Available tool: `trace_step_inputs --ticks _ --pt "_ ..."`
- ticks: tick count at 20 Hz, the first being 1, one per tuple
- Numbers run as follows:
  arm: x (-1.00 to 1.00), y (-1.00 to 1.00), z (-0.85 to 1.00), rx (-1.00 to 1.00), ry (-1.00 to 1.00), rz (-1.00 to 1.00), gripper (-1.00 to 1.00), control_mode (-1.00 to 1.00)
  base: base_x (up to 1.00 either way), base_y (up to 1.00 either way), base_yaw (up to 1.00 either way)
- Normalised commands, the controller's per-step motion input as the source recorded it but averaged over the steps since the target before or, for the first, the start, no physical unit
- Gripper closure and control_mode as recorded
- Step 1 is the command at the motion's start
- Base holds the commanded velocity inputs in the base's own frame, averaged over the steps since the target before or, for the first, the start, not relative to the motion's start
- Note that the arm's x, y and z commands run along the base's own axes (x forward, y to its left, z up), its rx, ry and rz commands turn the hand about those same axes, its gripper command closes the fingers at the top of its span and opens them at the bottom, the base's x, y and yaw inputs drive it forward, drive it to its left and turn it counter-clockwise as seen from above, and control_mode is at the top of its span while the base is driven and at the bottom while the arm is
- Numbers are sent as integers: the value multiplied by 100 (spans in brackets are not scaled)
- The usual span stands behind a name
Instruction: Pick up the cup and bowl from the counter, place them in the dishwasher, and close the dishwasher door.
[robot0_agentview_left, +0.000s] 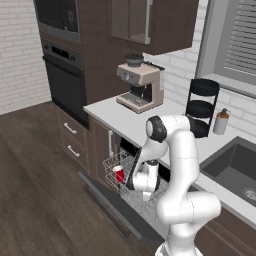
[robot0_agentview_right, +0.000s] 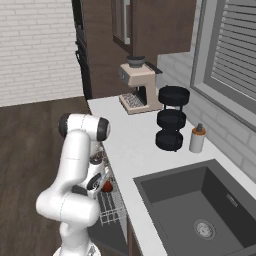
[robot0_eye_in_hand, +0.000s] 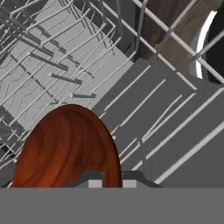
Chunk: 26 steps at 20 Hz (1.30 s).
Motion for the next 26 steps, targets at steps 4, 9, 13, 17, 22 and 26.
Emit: trace_step_inputs --ticks 4,9,13,17,22,26 --pt "7 0 -59 -5 5 0 100 -100 0 0 0" --pt "0 9 -58 -9 6 0 100 -100 0 0 0" --pt "-1 20 -45 -10 6 0 100 -100 0 0 0" --pt "-23 25 -9 -3 1 0 -100 -100 0 0 0" --pt "-40 20 34 0 -4 0 -100 -100 0 0 0" --pt "-11 14 81 -2 -3 0 -100 -100 0 0 0"
